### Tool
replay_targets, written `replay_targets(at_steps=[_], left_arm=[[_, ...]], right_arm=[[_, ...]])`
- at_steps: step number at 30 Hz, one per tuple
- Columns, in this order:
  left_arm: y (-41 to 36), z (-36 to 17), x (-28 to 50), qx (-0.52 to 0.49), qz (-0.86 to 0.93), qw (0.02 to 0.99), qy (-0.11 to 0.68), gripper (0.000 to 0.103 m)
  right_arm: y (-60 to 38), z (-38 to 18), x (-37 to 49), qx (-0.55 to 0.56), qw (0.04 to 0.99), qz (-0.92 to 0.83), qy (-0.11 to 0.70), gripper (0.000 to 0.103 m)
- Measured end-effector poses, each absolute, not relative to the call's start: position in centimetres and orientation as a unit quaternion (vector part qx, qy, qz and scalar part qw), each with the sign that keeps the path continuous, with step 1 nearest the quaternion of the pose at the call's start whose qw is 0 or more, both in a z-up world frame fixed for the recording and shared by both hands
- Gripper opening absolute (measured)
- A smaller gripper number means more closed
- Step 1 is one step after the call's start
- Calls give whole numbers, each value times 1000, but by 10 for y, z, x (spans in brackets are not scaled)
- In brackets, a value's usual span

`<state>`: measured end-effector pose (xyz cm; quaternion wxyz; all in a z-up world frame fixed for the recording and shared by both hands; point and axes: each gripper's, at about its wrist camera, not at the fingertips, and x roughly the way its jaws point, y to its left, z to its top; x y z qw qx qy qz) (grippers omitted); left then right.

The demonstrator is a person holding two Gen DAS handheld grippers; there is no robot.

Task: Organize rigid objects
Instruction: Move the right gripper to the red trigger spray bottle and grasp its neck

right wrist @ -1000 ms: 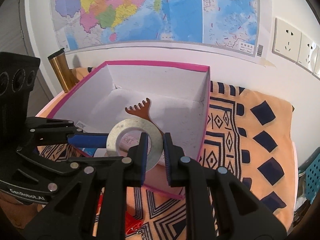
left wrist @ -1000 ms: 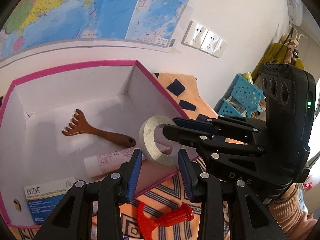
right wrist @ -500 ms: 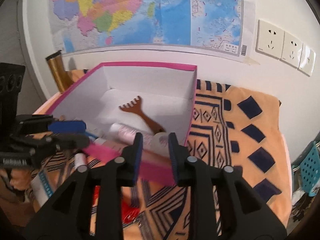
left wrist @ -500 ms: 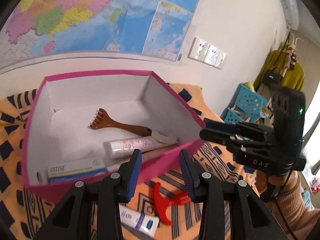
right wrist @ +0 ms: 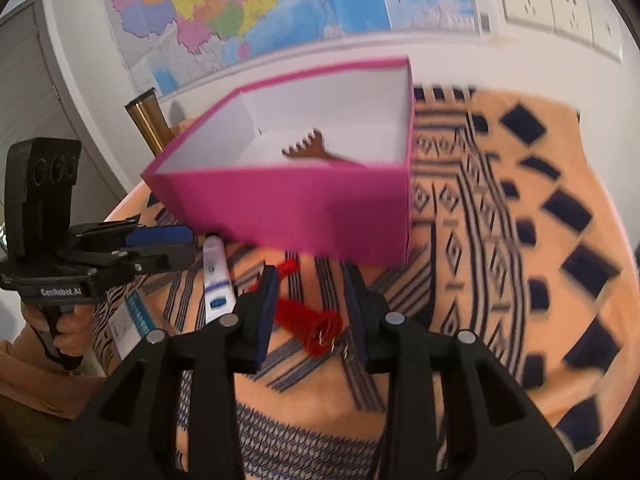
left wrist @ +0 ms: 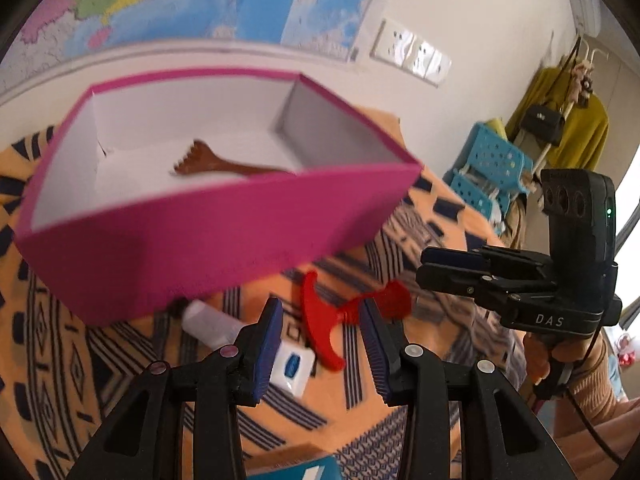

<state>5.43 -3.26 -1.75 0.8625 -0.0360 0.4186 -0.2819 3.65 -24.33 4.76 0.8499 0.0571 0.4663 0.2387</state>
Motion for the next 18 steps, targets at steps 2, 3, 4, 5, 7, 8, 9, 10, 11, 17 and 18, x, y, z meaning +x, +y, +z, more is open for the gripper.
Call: replay_targets(at_steps=[2,3,4,5,7,8,9,10,11,17,18], left_arm=[[-37,-24,55,-30,-282,857,430,40],[-39,-26,55,-28,-282,855,434,40],[-40,-29,56,-27,-282,853,439,40],[-41,-30,56,-29,-284,851,441,40],[-42,-33,57,-31,-285,848,446,40],[-42,-34,58,-30,-284,848,447,40],[-42,-35,58,-30,-284,847,448,40],[-42,-36,59,-31,-283,846,451,40],[-42,-38,59,-31,-283,845,452,40],[-46,-42,61,-26,-283,841,461,40],[-48,-43,61,-26,-284,839,463,40]], right_arm=[[-242,39,32,62,845,236,476,36],[-242,36,30,63,843,235,480,36],[-241,32,29,63,841,231,485,36],[-241,30,29,63,840,228,488,36],[-241,26,28,64,840,223,491,36],[-241,24,29,68,839,222,493,36],[-241,22,30,70,837,221,495,36],[-240,19,31,71,836,219,497,36],[-241,17,31,71,836,217,499,36],[-242,10,35,74,834,214,503,35],[-243,10,35,75,834,215,503,35]])
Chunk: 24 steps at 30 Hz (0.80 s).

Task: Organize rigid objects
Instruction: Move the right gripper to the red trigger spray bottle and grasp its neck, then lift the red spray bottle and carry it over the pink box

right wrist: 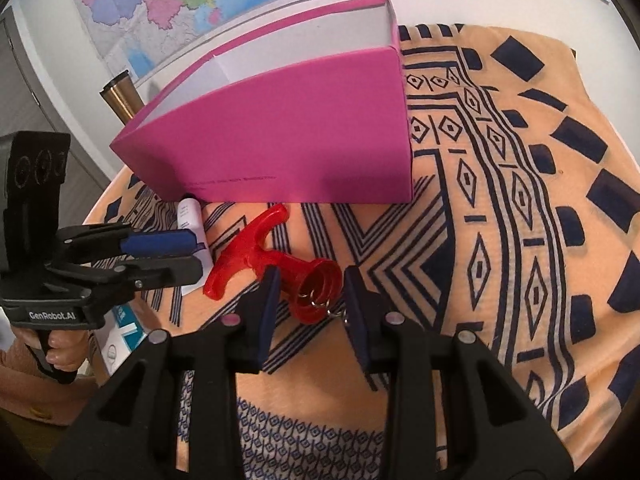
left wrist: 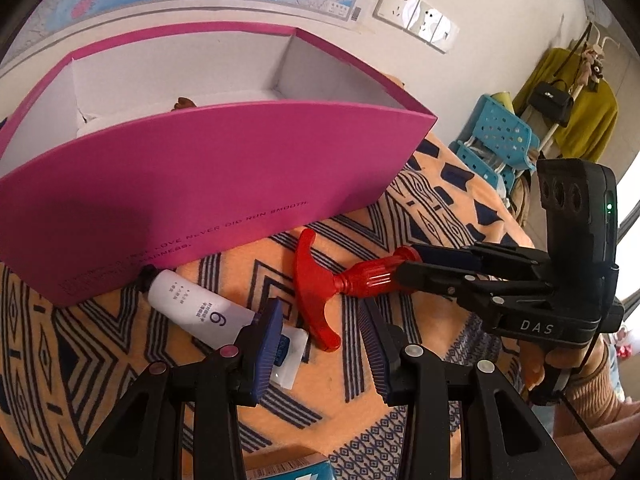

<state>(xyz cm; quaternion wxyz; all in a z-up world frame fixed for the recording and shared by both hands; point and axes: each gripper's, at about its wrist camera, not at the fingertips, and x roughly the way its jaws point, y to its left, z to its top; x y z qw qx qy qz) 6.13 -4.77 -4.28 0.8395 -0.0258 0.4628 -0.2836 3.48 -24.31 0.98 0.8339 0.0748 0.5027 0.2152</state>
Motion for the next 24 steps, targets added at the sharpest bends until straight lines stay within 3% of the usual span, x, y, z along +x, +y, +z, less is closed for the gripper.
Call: replay_targets(at_steps=[7,15,24], left_arm=[[-59,-48,67,-13,-289,832,473,40],[-74,-59,84,-7,-293,819,494,41],[-80,-58,82,-2,-297,818,493,49]], right_arm=[[-249,10,32,84,833,230,496,24],[-251,9,33,87,833,238,493,23],[-253,9,33,95,832,240,490,23]])
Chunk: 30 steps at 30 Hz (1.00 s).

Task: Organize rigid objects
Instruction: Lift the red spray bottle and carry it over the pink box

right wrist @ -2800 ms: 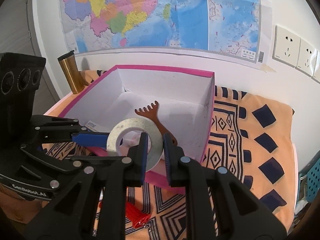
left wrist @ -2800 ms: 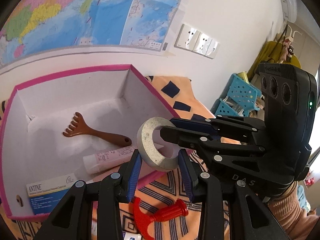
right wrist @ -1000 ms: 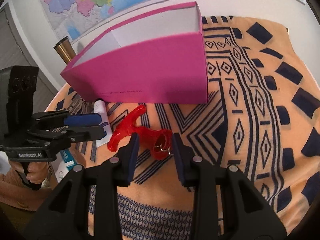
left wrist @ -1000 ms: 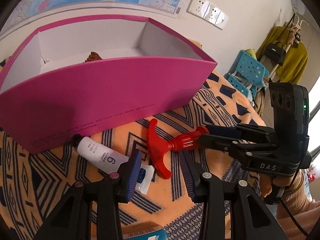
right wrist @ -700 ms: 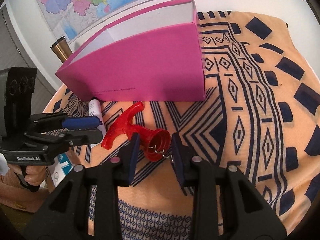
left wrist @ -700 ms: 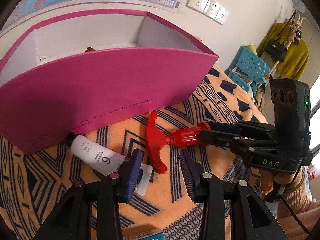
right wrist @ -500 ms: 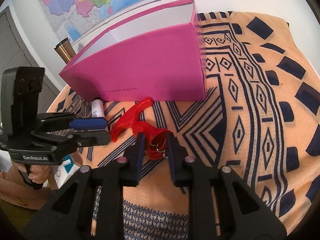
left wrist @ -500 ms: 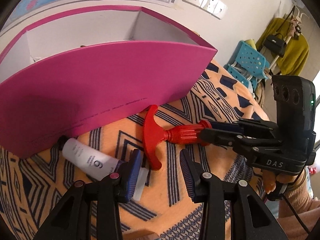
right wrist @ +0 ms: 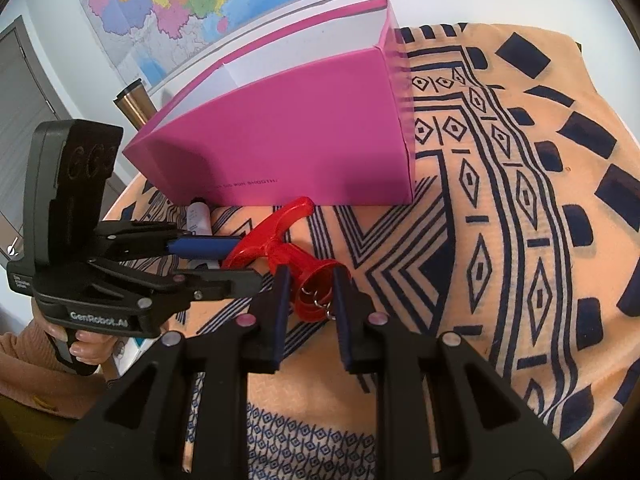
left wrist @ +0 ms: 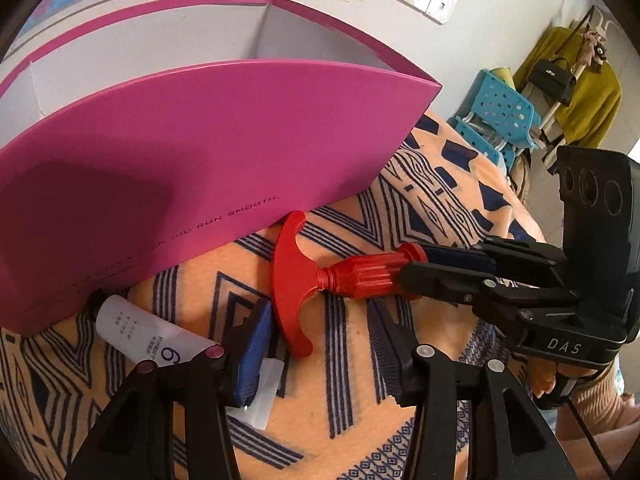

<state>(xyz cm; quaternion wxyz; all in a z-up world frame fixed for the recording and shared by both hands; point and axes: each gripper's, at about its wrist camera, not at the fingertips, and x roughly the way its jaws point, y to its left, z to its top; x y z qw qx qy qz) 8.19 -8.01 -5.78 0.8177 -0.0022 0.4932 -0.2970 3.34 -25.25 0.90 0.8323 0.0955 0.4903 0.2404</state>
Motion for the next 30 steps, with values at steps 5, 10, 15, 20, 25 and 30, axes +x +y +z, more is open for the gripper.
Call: replay_targets(at_steps=[5,10,15,20,25,30], left_arm=[[-80,-54,79,-11,-298,819,489,49],[-81,-47,73,-6,-293,830,475,49],[-77,-40,69,-19,-296,833,467,49],[-71,-30,63,-27,-296,838,458,49],[-65,-20,55,-32,-297,844,445,49],[-61,-12,49,-34,-296,849,436,49]], right_arm=[[-253,12,33,91,836,235,487,23],[-254,19,32,90,841,236,479,23],[-253,29,29,81,847,236,469,23],[-250,37,26,76,850,242,462,23],[-246,46,23,70,854,248,452,23],[-243,54,21,63,858,252,442,23]])
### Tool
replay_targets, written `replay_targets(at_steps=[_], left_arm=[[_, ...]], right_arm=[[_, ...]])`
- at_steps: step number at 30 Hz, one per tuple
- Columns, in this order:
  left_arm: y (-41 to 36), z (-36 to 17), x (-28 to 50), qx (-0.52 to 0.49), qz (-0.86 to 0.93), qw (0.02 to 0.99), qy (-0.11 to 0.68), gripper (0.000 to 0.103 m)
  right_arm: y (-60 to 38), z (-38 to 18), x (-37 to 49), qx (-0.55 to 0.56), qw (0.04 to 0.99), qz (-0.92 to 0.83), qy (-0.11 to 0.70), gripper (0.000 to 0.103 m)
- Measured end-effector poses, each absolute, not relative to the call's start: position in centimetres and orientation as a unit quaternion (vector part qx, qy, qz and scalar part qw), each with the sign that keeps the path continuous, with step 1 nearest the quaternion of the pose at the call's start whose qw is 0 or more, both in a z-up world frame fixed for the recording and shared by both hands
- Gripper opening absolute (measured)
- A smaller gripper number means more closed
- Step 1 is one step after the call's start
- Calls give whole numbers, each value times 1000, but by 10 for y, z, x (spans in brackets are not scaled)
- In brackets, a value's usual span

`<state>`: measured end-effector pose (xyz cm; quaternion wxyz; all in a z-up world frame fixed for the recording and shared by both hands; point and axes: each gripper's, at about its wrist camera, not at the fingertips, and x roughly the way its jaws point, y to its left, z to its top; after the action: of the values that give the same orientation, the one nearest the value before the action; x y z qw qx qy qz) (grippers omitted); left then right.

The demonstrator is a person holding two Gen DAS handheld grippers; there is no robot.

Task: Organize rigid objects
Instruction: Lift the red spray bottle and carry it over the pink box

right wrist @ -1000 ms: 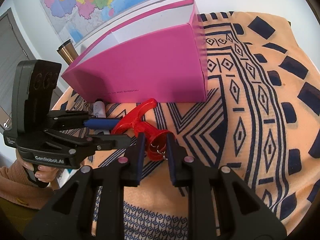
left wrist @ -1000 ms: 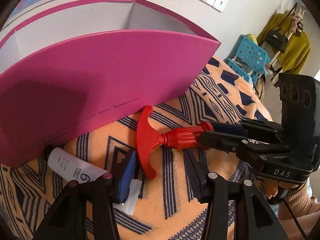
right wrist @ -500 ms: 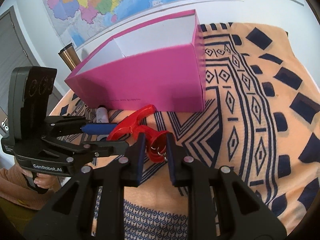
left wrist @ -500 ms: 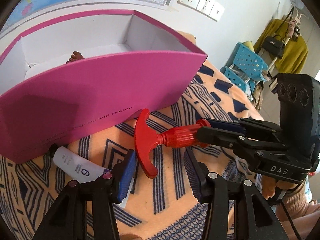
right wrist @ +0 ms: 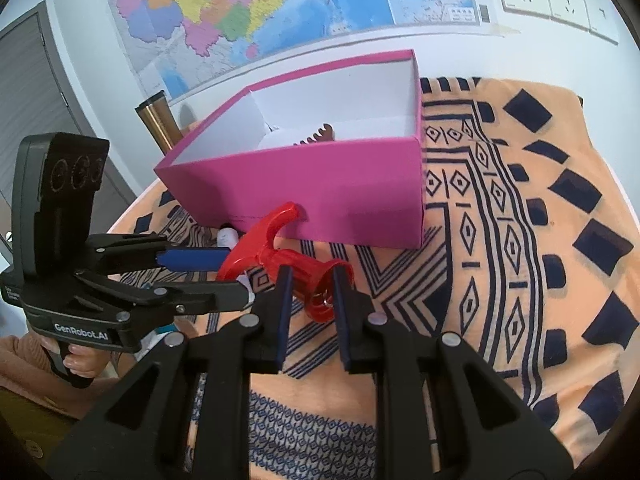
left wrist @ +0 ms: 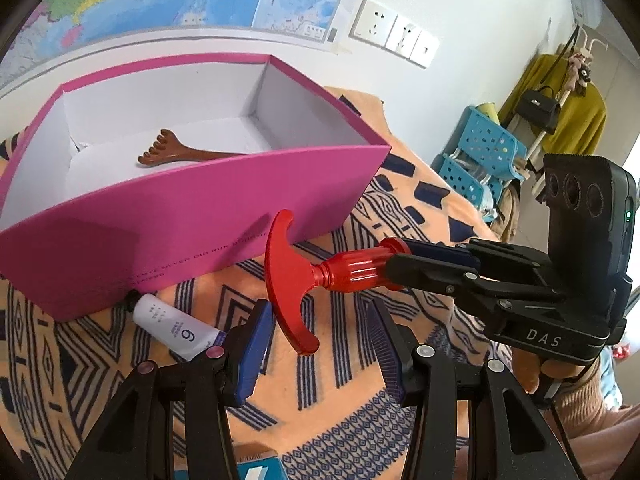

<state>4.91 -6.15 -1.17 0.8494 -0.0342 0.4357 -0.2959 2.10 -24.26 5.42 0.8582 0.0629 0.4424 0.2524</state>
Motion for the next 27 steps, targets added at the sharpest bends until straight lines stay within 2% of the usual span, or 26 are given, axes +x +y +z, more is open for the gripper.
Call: replay_targets(at_steps=[27], left_arm=[[-42,44,39,-45,-293,883,365,49]], right_arm=[[-227,105,29,28,880,278,384,23]])
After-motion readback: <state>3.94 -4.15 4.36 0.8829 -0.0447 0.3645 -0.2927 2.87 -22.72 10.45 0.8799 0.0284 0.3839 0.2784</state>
